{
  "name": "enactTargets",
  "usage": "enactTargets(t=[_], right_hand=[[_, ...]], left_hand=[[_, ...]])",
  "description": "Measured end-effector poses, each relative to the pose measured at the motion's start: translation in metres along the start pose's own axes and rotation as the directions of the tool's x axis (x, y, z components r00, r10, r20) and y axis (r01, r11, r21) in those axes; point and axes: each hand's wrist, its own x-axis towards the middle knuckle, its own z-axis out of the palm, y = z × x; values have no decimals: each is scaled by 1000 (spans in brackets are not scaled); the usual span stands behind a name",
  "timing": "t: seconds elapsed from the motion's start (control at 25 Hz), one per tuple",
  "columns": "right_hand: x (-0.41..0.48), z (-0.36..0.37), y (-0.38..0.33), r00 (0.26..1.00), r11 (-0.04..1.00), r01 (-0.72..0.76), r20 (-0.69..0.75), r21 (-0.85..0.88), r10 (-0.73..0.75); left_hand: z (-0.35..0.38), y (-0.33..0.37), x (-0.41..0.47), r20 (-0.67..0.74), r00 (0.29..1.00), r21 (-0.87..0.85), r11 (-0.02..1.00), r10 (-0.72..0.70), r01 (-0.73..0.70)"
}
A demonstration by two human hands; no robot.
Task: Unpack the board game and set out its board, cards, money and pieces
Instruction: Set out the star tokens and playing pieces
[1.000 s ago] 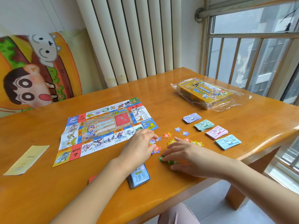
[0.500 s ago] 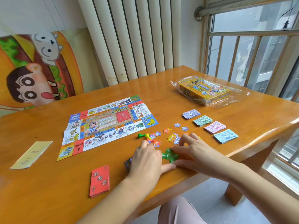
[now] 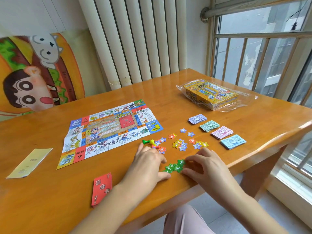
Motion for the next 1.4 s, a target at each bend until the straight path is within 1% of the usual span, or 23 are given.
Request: enactTargets(t=[0.12,0.28,0.4,0.6,0.72,0.8,0.88,0.96,1.08,1.16,1.24,1.32,1.4], right_hand=[[-5,9,-2,992,1000,-20,-123,13,22],[-3,13,-10,985,996,-32,-167,83,45],[-1,14,-12,986,991,-40,-153,129,60],[1,10,-10,997,987,-35,-68,156,46],[-2,10,-9,992,984,-64,-93,167,81],[-6,12,-8,984,991,-43,-165,127,64],[-8,14,-11,978,996,-34,-204,77,49],[-8,15,-14,975,997,-34,-218,64,47],[-7,17,-19,976,996,-37,-211,82,54],[-6,20,-19,978,995,-43,-201,93,61],[-5,20,-20,989,991,-55,-130,121,71],[-4,15,-20,997,992,-56,-42,111,61],[-5,12,-18,997,988,-62,-35,144,67]], left_hand=[[-1,-3,-4,15,1000,-24,999,21,-21],[1,-3,-1,-8,1000,-164,986,27,-27],[0,-2,2,-44,999,-247,969,14,-25],[2,3,3,-115,993,-298,954,-29,-6],[1,4,2,-100,995,-269,963,-22,-6],[-3,-1,3,-42,999,-217,976,-18,8],[-4,-8,4,8,1000,-180,983,-22,23],[-4,-10,5,10,1000,-208,978,-21,23],[-1,-7,5,5,999,-270,962,-32,33],[7,-9,5,11,998,-304,950,-68,68],[12,-11,5,34,994,-321,941,-105,111],[14,-11,5,49,990,-327,935,-130,139],[10,-11,6,44,989,-330,933,-140,147]])
